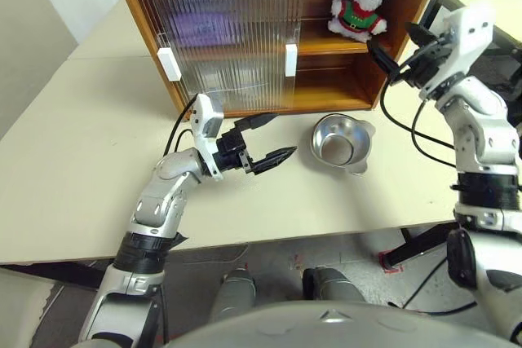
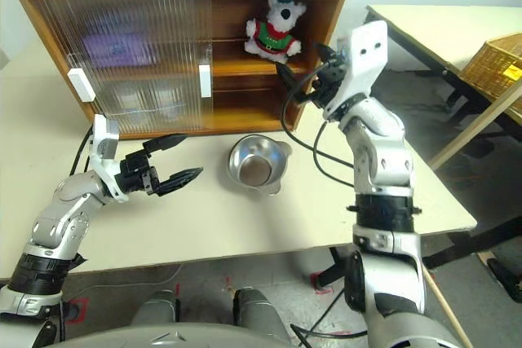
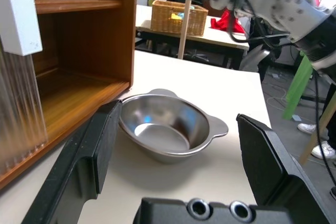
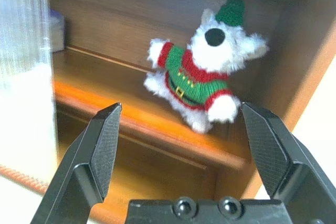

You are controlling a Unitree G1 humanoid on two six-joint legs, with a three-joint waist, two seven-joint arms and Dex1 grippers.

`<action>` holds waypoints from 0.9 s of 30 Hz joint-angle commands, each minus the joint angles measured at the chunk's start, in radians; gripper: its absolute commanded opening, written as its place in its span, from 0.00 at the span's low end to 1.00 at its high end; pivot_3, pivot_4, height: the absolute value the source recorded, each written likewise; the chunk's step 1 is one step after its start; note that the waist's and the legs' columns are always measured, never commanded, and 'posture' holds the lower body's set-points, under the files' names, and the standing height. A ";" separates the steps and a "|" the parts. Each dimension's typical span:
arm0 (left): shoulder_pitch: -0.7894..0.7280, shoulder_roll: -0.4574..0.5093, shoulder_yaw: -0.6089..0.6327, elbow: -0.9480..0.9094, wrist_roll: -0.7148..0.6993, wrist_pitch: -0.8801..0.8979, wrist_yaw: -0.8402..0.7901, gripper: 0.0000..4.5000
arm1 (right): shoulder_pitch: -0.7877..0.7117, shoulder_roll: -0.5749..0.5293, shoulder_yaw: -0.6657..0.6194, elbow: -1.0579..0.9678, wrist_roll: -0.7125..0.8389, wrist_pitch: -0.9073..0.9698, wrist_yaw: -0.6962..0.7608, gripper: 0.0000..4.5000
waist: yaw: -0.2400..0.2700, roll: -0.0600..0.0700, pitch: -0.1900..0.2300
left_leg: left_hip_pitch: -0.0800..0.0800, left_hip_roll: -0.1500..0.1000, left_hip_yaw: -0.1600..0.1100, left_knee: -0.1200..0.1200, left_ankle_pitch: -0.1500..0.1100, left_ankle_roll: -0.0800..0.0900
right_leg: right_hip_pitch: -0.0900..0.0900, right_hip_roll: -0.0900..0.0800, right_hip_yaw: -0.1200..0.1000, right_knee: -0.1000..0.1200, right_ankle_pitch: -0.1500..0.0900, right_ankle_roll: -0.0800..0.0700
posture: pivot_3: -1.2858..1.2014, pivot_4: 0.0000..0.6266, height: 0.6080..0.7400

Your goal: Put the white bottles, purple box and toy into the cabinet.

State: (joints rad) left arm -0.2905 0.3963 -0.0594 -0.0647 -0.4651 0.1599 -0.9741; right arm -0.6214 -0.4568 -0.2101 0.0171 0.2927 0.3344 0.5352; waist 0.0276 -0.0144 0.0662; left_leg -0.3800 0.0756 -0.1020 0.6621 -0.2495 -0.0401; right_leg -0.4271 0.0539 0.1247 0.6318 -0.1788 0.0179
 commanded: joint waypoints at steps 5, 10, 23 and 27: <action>-0.005 0.007 -0.004 0.024 0.009 -0.007 -0.021 1.00 | 0.175 -0.009 -0.112 -0.210 0.153 0.173 -0.056 1.00 | -0.008 0.000 0.000 | 0.005 0.000 -0.001 0.000 0.000 0.000 | 0.005 0.000 0.000 0.000 0.000 0.000 | 0.53 0.12 1.00; -0.007 0.006 -0.005 0.029 0.011 -0.007 -0.027 1.00 | 0.210 0.010 -0.160 -0.197 0.243 0.222 -0.073 1.00 | -0.017 0.000 0.000 | 0.005 0.000 -0.002 -0.002 -0.003 -0.005 | 0.005 -0.001 0.001 -0.002 0.000 0.001 | 0.53 0.13 1.00; 0.015 0.017 0.002 0.010 0.006 -0.004 -0.019 1.00 | 0.251 0.065 -0.340 -0.198 0.760 0.619 -0.230 1.00 | -0.011 0.000 0.000 | -0.003 -0.001 -0.002 -0.004 -0.002 -0.002 | -0.002 0.000 0.001 -0.005 -0.004 0.003 | 0.54 0.15 1.00; 0.015 0.019 0.003 0.012 0.006 -0.004 -0.020 1.00 | 0.237 0.090 -0.436 -0.107 0.966 0.689 -0.386 1.00 | -0.008 0.000 0.001 | -0.004 -0.002 -0.002 -0.004 -0.004 -0.001 | -0.001 0.000 0.001 -0.006 -0.005 0.003 | 0.54 0.15 1.00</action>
State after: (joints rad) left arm -0.2838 0.4114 -0.0592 -0.0478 -0.4654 0.1589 -0.9921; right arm -0.3796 -0.3780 -0.6085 -0.1279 1.1714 0.9915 0.2122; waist 0.0199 -0.0140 0.0668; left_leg -0.3837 0.0740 -0.1042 0.6580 -0.2543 -0.0413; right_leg -0.4285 0.0538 0.1258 0.6259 -0.1843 0.0213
